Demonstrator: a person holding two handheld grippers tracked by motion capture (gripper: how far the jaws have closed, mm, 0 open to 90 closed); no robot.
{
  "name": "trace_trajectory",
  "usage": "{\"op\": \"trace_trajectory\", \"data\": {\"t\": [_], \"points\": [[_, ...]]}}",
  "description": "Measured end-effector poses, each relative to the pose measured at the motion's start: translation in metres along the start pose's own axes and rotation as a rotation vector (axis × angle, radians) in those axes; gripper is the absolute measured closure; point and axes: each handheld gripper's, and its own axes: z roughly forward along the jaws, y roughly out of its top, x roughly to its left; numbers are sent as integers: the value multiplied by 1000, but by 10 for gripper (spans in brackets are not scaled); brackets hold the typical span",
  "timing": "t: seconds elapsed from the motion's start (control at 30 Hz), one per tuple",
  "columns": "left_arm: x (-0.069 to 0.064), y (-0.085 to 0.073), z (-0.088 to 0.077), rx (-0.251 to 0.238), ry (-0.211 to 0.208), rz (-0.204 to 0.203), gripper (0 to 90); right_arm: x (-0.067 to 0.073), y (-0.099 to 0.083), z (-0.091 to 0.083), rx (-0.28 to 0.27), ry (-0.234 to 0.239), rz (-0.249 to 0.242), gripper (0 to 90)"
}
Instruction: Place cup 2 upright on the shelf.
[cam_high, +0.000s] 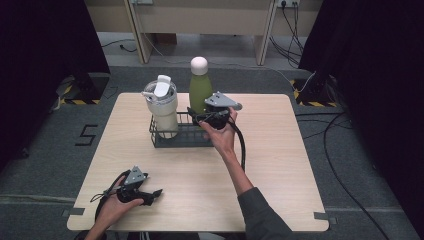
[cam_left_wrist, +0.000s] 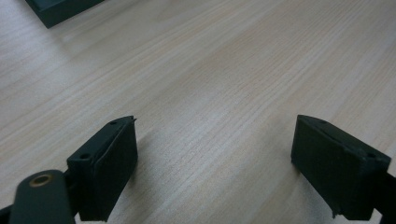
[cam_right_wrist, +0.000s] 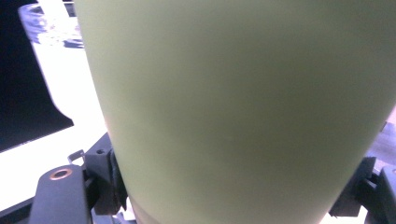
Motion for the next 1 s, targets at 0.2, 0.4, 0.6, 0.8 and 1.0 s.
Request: {"op": "trace_trajectory", "data": {"t": [0.2,0.4,0.6,0.8,1.0], "points": [[0,0,0,-1,0,0,141,-3,-2,11,5,-5,20,208],[0,0,0,-1,-1,-1,142,-3,-3,20,21,-8,11,208],[0,0,0,-1,-1,1,144,-5,-7,27,25,-17,14,208],[0,0,0,-2,-2,0,144,-8,-14,33,30,-25,26,208],[0,0,0,0,-5,0,144,-7,-19,36,34,-28,41,208]]}}
